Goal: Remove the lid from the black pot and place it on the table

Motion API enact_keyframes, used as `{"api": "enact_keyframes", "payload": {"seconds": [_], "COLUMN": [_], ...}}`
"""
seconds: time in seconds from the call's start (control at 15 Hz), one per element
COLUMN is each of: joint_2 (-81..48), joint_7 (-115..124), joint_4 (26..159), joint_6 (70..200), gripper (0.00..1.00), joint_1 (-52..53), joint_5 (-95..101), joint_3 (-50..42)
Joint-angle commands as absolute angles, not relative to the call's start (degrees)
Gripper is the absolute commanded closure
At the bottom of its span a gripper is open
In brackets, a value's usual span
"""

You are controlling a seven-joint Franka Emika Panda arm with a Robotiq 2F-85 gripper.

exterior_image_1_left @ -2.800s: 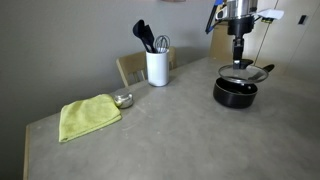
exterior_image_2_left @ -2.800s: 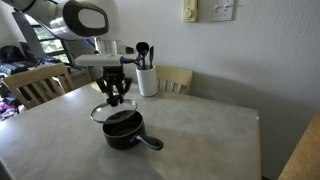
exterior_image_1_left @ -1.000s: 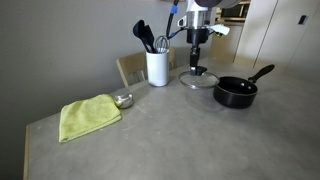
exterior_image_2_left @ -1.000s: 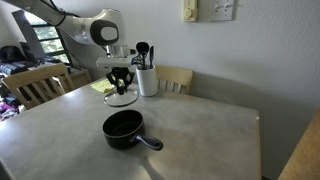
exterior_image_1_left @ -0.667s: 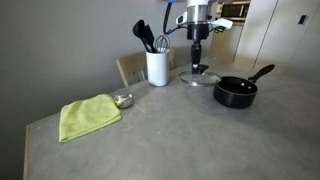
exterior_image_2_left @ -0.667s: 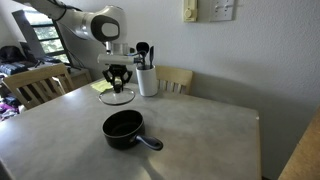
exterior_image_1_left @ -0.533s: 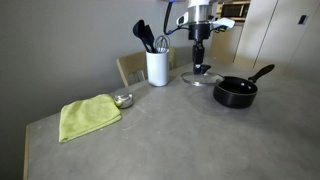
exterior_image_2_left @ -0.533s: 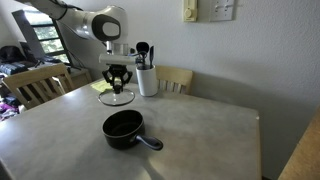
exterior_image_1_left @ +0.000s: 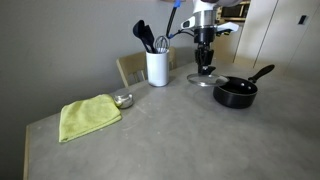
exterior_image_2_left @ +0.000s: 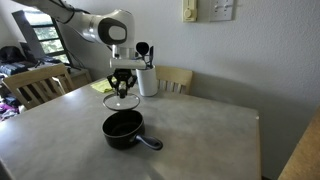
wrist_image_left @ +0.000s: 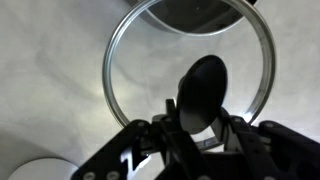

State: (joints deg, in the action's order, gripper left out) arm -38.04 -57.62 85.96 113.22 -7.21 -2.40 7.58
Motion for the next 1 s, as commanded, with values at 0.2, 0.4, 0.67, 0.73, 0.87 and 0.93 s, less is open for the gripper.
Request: {"api": "enact_keyframes", "payload": {"seconds": [0.2, 0.4, 0.67, 0.73, 0.87, 0.93], "joint_2": [-38.08, -38.06, -38.05, -38.05, -38.05, -38.05], "joint_7": [-57.37, -57.27, -57.26, -57.26, -57.26, -57.26], "joint_4": [86.25, 86.41, 86.41, 86.42, 86.42, 86.42], "joint_6": [113.43, 113.51, 113.55, 113.55, 113.56, 113.56], "gripper": [0.63, 0.63, 0.63, 0.63, 0.63, 0.88], "joint_1": [-6.45, -6.45, -6.45, -6.45, -6.45, -6.45], "joint_5": [-3.26, -3.42, -3.43, -3.43, -3.43, -3.43], "joint_3": [7.25, 7.27, 7.27, 7.27, 7.27, 7.27]}}
